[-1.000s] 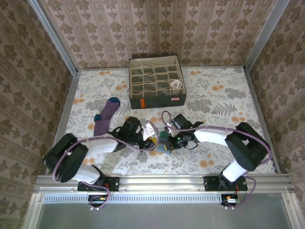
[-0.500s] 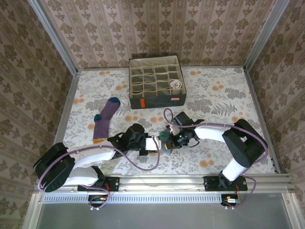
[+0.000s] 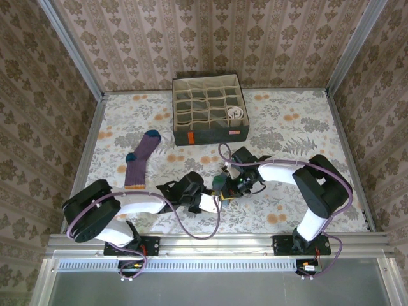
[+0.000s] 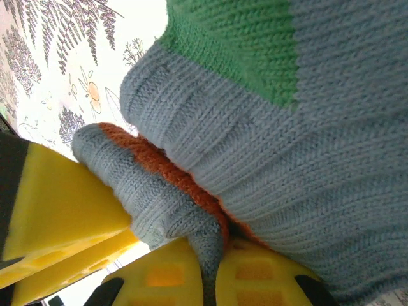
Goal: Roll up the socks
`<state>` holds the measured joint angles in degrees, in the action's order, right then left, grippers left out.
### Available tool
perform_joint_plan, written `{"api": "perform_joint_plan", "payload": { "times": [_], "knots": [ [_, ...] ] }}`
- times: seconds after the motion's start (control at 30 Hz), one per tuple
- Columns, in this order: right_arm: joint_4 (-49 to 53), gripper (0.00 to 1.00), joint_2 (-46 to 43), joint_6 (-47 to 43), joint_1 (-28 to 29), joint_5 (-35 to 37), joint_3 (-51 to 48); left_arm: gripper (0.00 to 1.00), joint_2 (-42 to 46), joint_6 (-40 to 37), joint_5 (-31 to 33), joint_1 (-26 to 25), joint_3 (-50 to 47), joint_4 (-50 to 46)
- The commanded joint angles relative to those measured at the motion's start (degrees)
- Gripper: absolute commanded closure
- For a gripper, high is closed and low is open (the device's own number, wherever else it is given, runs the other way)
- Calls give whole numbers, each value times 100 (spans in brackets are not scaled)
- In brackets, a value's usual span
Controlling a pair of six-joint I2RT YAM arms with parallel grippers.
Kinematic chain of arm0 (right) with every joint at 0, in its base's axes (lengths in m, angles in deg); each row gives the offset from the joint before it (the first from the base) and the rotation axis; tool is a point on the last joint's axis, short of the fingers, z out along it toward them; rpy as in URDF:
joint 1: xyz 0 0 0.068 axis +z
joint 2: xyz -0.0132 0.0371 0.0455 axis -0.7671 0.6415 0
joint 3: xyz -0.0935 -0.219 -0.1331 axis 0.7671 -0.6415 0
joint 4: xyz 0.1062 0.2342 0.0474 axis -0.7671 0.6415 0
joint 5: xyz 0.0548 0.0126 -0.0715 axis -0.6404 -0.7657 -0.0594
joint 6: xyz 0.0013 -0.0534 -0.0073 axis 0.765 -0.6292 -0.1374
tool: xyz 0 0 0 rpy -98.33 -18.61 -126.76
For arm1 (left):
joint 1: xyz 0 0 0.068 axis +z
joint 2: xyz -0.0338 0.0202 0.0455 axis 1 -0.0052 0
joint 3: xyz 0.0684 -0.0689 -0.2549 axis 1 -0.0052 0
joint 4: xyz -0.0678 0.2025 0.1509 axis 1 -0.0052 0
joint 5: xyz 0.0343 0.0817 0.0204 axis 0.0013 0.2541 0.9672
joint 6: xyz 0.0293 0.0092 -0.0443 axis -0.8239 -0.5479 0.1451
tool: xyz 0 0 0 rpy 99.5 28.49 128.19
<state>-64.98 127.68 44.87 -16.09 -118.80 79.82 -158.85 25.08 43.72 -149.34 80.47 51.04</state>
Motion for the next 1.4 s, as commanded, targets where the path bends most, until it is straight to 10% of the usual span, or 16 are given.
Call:
{"api": "perform_joint_plan", "payload": {
  "times": [0.0,0.13,0.37,0.6,0.97,1.37],
  "knots": [
    [718,100,356,-170,41,386,-136,60,-254,-234,276,-53,80,346],
    [892,100,486,-376,37,100,-33,61,-489,-251,505,-77,85,493],
    [1049,91,224,-551,-27,-42,212,100,-337,-98,523,-261,346,-657],
    [435,56,-1205,-264,-280,505,29,100,-609,962,-311,-239,1223,-2310],
    [-1285,84,-2046,471,-460,135,-1262,100,-1211,1694,-2274,506,2044,-3242],
    [-1821,55,-1568,231,-125,-171,-1621,100,-1815,2242,-3619,1224,2572,-3576]
  ]
}}
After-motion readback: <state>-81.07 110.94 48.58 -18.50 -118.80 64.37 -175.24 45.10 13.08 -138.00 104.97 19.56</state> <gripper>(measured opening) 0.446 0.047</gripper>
